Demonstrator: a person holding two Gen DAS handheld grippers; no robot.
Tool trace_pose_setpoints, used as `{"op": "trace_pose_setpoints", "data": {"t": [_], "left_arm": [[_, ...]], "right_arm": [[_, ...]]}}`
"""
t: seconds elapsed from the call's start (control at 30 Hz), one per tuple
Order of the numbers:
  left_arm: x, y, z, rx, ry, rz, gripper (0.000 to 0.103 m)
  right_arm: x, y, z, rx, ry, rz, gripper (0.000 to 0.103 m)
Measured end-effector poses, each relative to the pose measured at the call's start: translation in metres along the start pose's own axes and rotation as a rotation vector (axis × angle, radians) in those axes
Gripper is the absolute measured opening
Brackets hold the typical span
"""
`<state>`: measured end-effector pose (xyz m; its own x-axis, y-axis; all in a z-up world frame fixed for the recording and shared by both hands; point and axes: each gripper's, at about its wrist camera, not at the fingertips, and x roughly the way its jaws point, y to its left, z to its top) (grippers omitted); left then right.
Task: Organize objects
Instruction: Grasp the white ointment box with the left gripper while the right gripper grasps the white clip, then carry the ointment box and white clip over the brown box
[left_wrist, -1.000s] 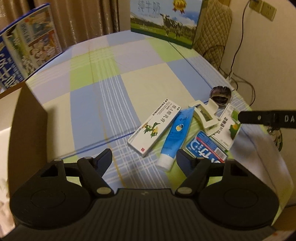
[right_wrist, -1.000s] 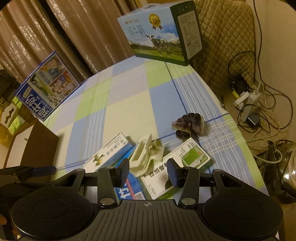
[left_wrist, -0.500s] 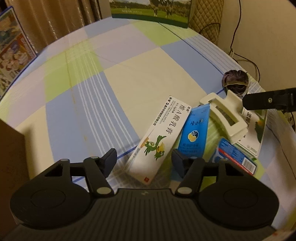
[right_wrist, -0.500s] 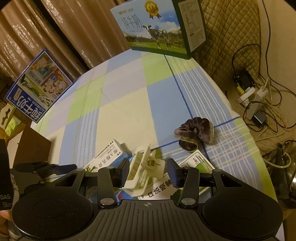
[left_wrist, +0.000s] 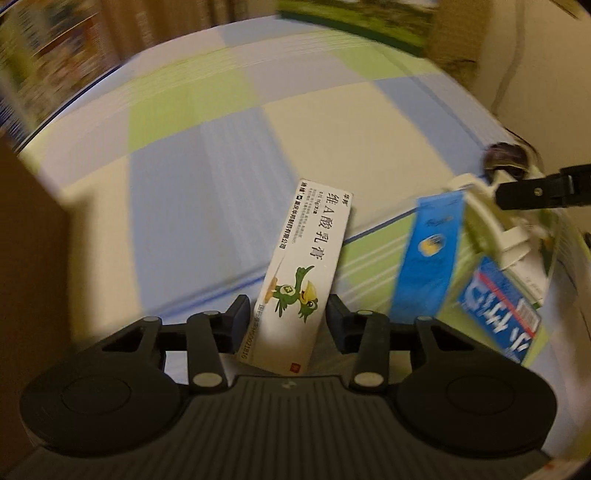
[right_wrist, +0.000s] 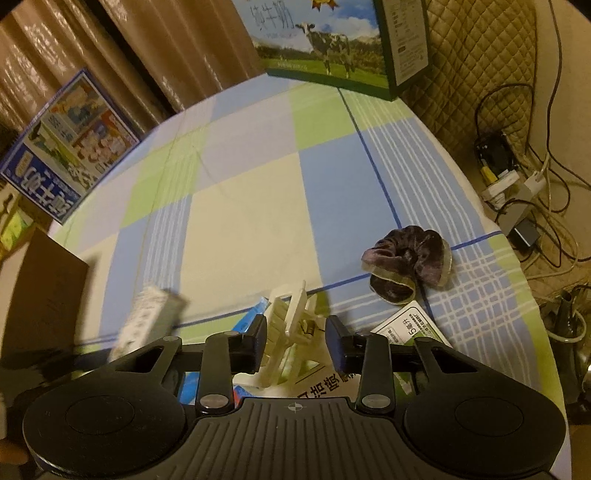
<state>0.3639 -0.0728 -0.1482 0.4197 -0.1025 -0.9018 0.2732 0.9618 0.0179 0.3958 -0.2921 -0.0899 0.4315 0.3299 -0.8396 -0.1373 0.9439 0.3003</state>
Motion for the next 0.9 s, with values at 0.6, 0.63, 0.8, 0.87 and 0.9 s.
{"op": "trace_pose_setpoints", "data": {"t": [0.6,0.63,0.8,0.87,0.9], "left_arm": [[-0.002,0.018,-0.016,-0.106,0.033,0.045,0.040],[0.000,0.018,-0.014,-0.103,0.031,0.042,0.040],[0.001,0.018,-0.013,-0.099,0.027,0.032,0.035],[0.000,0.020,-0.015,-0.105,0.027,0.038,0.034],[-0.001,0.020,-0.017,-0.107,0.026,0.037,0.034]], "right_arm": [[0.011,0.024,-0.003,-0.193,-0.031,-0.161,0.017],[0.008,0.024,-0.004,-0.188,-0.039,-0.158,0.017],[-0.007,0.023,-0.005,-0.170,-0.077,-0.126,0.017],[-0.013,0.023,-0.006,-0.163,-0.084,-0.109,0.017],[-0.015,0.023,-0.006,-0.160,-0.088,-0.105,0.017]]}}
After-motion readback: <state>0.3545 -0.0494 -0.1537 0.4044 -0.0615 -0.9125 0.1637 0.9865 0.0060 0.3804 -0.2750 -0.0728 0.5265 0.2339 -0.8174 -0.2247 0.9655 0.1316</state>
